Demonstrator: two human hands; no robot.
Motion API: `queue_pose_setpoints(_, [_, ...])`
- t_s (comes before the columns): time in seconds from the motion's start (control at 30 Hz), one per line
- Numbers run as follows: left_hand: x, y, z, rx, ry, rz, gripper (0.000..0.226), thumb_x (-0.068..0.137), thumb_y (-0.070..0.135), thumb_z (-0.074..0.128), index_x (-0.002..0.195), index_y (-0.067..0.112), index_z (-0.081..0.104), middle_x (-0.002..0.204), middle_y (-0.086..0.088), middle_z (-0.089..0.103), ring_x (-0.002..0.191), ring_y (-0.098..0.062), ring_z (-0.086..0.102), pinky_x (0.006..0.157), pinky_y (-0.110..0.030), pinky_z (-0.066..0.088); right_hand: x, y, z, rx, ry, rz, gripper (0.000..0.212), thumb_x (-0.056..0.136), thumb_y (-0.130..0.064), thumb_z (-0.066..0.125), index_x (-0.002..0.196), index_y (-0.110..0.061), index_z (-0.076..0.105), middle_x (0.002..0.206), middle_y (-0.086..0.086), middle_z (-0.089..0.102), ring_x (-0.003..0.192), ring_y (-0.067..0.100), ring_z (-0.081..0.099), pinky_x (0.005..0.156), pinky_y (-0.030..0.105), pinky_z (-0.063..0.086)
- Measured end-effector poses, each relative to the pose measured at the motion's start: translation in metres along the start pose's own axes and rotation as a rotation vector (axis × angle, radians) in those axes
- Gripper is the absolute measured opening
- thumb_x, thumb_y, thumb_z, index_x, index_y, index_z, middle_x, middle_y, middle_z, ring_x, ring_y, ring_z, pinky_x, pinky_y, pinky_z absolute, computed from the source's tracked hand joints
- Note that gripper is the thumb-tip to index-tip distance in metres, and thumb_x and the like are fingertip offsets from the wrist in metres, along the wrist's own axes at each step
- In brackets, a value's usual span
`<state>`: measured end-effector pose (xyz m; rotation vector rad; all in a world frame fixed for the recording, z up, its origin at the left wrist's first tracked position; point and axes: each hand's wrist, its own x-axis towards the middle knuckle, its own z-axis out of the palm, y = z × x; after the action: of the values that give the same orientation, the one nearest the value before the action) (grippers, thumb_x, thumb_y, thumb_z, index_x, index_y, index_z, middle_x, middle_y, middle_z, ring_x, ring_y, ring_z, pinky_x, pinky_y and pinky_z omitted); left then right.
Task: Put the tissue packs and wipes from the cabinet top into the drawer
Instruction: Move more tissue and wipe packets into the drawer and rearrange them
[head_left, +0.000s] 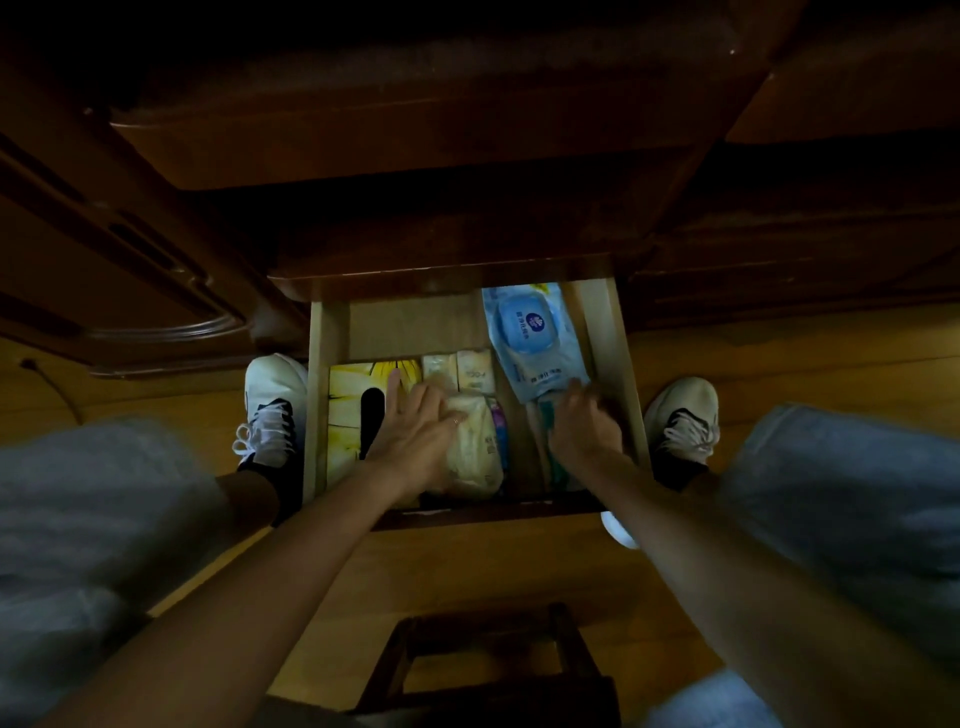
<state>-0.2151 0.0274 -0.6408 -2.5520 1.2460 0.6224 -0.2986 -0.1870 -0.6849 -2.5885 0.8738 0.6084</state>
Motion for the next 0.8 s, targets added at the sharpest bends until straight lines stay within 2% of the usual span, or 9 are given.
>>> queue_pose_setpoints(0.1, [-0.001,-0.001,-0.007,-0.146,0.055,0.019,0.112,0.055,0.076,0.074,0.147,0.019,0.042,0.133,-0.006,0.035,0.136,-0.029,0.025,0.119,-0.065,-0.004,-0.009,0.004,0.017,-0.017,-0.010,0.059,0.059,0.107,-0.023,0.037,0.156,0.001,0.012,0.148,0.030,0.041,0.127,0.041,0.053,0.097,0.046,0.049])
queue_pose_setpoints(0.2, [-0.005,-0.002,-0.014,-0.215,0.172,-0.014,0.102,0.060,0.080,0.069,0.139,0.020,0.050,0.131,-0.004,0.037,0.135,-0.027,0.029,0.121,-0.062,0.003,-0.005,0.004,0.022,-0.080,0.050,0.090,0.069,0.105,-0.028,0.046,0.150,0.014,0.014,0.149,0.030,0.037,0.130,0.037,0.051,0.101,0.038,0.049])
queue_pose_setpoints(0.27, [-0.003,-0.001,-0.020,-0.212,0.226,-0.051,0.091,0.068,0.077,0.067,0.138,0.020,0.052,0.133,-0.005,0.039,0.133,-0.027,0.034,0.122,-0.058,0.007,-0.002,0.004,0.017,0.009,-0.017,0.114,0.083,0.100,-0.031,0.060,0.150,0.014,0.011,0.149,0.028,0.039,0.131,0.036,0.050,0.101,0.038,0.047])
queue_pose_setpoints(0.3, [-0.001,0.000,-0.023,-0.222,0.254,-0.063,0.085,0.072,0.075,0.065,0.137,0.021,0.053,0.133,-0.005,0.041,0.132,-0.027,0.037,0.122,-0.056,0.010,-0.001,0.003,0.013,0.087,-0.061,0.119,0.085,0.096,-0.029,0.066,0.150,0.012,0.015,0.146,0.025,0.044,0.129,0.034,0.052,0.099,0.038,0.048])
queue_pose_setpoints(0.37, [0.006,0.002,-0.029,-0.259,0.296,-0.067,0.069,0.083,0.070,0.058,0.134,0.023,0.056,0.132,-0.003,0.044,0.128,-0.026,0.040,0.119,-0.050,0.021,0.000,0.000,0.003,0.226,-0.117,0.137,0.071,0.088,-0.025,0.077,0.142,0.002,0.038,0.133,0.017,0.059,0.120,0.031,0.060,0.090,0.036,0.053])
queue_pose_setpoints(0.47, [0.028,0.008,-0.039,-0.364,0.312,-0.078,0.048,0.095,0.052,0.053,0.133,0.023,0.058,0.133,-0.001,0.047,0.126,-0.023,0.044,0.109,-0.041,0.035,-0.004,-0.001,-0.021,0.259,-0.162,0.190,0.056,0.078,-0.030,0.085,0.123,-0.010,0.060,0.119,0.010,0.068,0.108,0.028,0.067,0.075,0.034,0.053])
queue_pose_setpoints(0.6, [0.073,0.024,-0.052,-0.412,0.210,-0.069,0.044,0.097,0.036,0.055,0.138,0.021,0.052,0.139,-0.003,0.044,0.124,-0.024,0.051,0.097,-0.043,0.047,-0.008,0.010,-0.056,0.254,-0.139,0.181,0.070,0.071,-0.042,0.087,0.125,-0.009,0.058,0.117,0.009,0.066,0.107,0.029,0.065,0.074,0.035,0.053])
queue_pose_setpoints(0.73, [0.116,0.043,-0.052,-0.251,-0.017,-0.073,0.053,0.094,0.024,0.061,0.142,0.014,0.042,0.148,-0.015,0.036,0.127,-0.037,0.048,0.100,-0.048,0.045,-0.014,0.034,-0.072,0.314,-0.118,0.095,0.052,0.074,-0.043,0.082,0.114,-0.014,0.063,0.104,0.004,0.067,0.097,0.025,0.067,0.073,0.037,0.057])
queue_pose_setpoints(0.8, [0.129,0.049,-0.046,-0.193,-0.113,-0.074,0.064,0.095,0.023,0.059,0.152,0.015,0.030,0.159,-0.018,0.023,0.138,-0.040,0.038,0.106,-0.049,0.042,-0.014,0.045,-0.077,0.308,-0.051,0.079,0.052,0.077,-0.043,0.079,0.117,-0.016,0.060,0.105,0.003,0.067,0.098,0.026,0.067,0.076,0.041,0.058])
